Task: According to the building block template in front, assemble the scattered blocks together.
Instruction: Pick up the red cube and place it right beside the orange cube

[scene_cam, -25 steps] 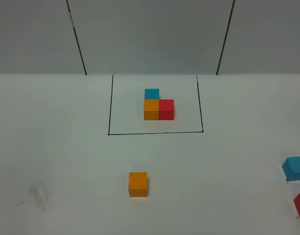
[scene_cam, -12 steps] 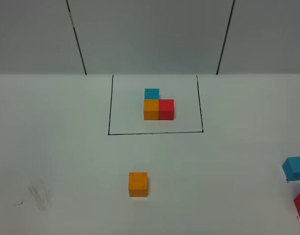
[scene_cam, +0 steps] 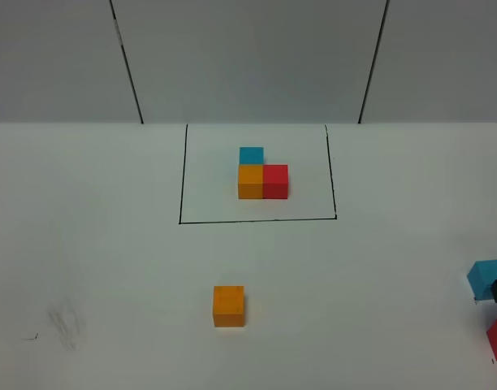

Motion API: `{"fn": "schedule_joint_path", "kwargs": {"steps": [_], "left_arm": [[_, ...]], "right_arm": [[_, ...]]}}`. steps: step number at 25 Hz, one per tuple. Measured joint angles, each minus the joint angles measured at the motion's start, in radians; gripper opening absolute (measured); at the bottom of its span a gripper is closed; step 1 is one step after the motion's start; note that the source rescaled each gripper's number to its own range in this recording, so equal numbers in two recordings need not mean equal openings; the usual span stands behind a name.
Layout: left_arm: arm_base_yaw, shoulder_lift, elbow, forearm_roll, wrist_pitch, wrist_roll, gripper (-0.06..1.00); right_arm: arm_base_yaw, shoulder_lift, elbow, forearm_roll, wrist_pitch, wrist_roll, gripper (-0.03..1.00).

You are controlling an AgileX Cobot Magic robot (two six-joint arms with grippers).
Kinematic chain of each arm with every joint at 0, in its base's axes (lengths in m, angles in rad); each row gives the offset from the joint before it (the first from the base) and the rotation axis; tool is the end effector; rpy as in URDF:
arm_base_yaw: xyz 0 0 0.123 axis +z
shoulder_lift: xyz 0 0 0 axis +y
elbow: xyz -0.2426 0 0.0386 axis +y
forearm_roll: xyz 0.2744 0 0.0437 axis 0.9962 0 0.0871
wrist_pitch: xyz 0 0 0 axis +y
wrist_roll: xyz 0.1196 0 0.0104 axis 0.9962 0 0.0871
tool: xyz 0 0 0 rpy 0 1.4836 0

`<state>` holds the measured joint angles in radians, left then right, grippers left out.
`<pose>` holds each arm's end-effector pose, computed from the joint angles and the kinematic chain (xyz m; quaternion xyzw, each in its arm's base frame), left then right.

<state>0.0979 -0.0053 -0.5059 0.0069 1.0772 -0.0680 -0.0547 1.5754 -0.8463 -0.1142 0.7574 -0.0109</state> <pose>0.0812 0.0087 0.2773 -0.0710 0.8517 0.0112 0.5192 0.2933 -0.0255 0.0973 -0.0162 0.9953 -0.0454 0.0841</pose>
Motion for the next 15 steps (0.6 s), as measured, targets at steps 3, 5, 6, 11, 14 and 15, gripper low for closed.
{"fn": "schedule_joint_path", "kwargs": {"steps": [3,5,6,11,14,15], "left_arm": [[0.0,0.0,0.0,0.0,0.0,0.0,0.63],[0.0,0.0,0.0,0.0,0.0,0.0,0.63],[0.0,0.0,0.0,0.0,0.0,0.0,0.63],[0.0,0.0,0.0,0.0,0.0,0.0,0.63],[0.0,0.0,0.0,0.0,0.0,0.0,0.63],[0.0,0.0,0.0,0.0,0.0,0.0,0.63]], "right_arm": [[0.0,0.023,-0.001,0.007,-0.017,0.0,0.62],[0.0,0.045,-0.001,0.009,-0.025,0.0,0.62],[0.0,0.054,-0.001,0.014,-0.033,0.0,0.62],[0.0,0.089,0.012,0.026,-0.091,0.005,0.62],[0.0,0.106,0.04,0.026,-0.104,0.017,0.62],[0.0,0.11,0.049,0.026,-0.112,0.026,0.62]]}}
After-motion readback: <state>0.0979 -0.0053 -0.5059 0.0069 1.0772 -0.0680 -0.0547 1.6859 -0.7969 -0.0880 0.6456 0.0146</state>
